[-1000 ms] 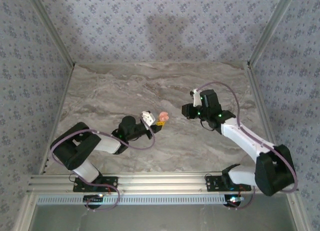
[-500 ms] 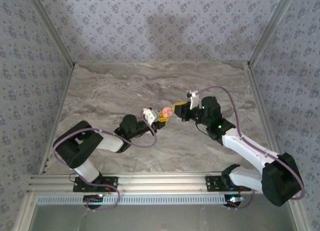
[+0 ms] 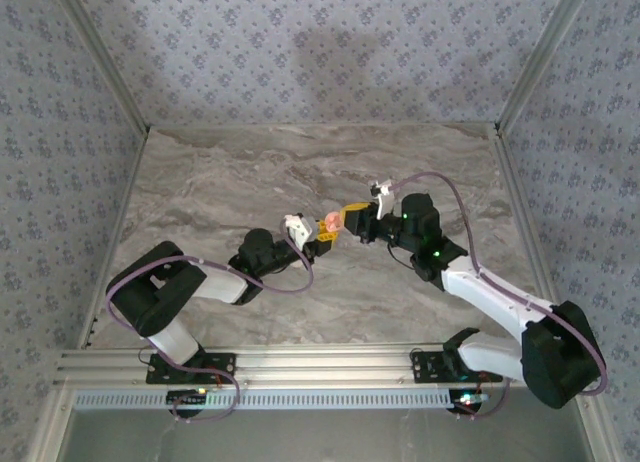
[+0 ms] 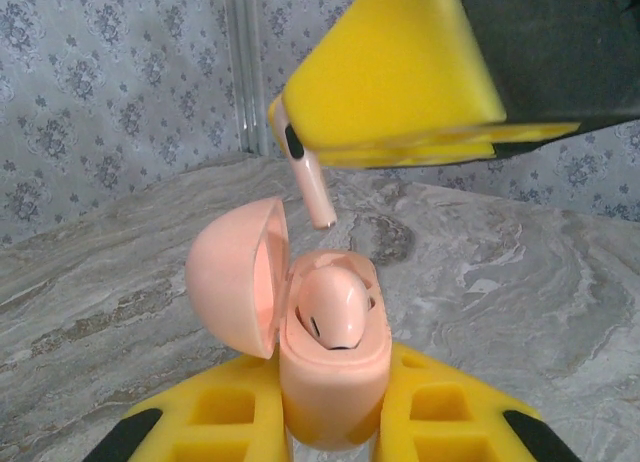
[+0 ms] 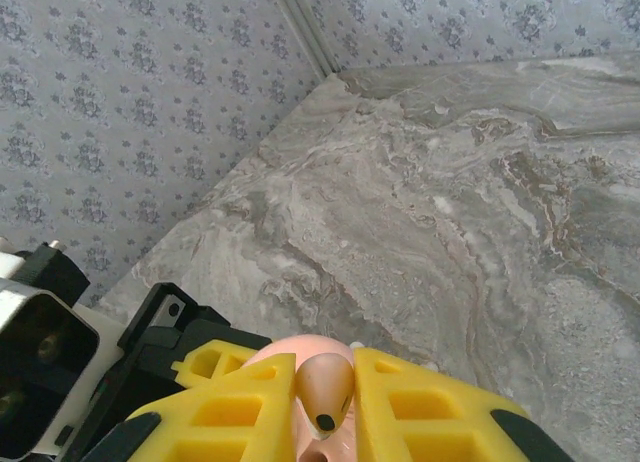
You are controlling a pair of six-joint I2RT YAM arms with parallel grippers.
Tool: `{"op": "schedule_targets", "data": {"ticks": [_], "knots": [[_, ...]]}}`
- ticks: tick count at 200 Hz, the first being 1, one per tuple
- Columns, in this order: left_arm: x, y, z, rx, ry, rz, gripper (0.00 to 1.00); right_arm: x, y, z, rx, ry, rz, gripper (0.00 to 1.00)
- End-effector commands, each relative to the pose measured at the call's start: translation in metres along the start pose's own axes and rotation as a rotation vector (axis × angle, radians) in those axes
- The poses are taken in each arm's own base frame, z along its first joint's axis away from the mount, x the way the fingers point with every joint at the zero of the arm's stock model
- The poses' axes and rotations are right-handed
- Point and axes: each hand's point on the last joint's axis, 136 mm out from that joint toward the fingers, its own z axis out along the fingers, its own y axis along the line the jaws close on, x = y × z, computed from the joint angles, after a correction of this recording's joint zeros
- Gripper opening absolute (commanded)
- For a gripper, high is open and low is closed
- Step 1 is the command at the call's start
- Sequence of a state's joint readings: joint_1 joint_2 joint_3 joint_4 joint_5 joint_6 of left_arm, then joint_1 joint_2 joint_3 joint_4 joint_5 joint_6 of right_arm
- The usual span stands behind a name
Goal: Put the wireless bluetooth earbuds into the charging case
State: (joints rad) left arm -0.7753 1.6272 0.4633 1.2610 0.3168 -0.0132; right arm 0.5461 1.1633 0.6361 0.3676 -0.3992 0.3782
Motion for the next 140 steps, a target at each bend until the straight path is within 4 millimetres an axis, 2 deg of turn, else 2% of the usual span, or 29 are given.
{"op": "schedule_targets", "data": {"ticks": [1, 140], "knots": [[-0.029, 0.001, 0.005, -0.006, -0.091, 0.016, 0.17, 0.0, 0.008, 0.002, -0.038, 0.0, 0.004, 0.2], [-0.046, 0.004, 0.003, -0.026, -0.136, 0.028, 0.17, 0.016, 0.006, 0.003, -0.038, 0.053, 0.015, 0.2]]}}
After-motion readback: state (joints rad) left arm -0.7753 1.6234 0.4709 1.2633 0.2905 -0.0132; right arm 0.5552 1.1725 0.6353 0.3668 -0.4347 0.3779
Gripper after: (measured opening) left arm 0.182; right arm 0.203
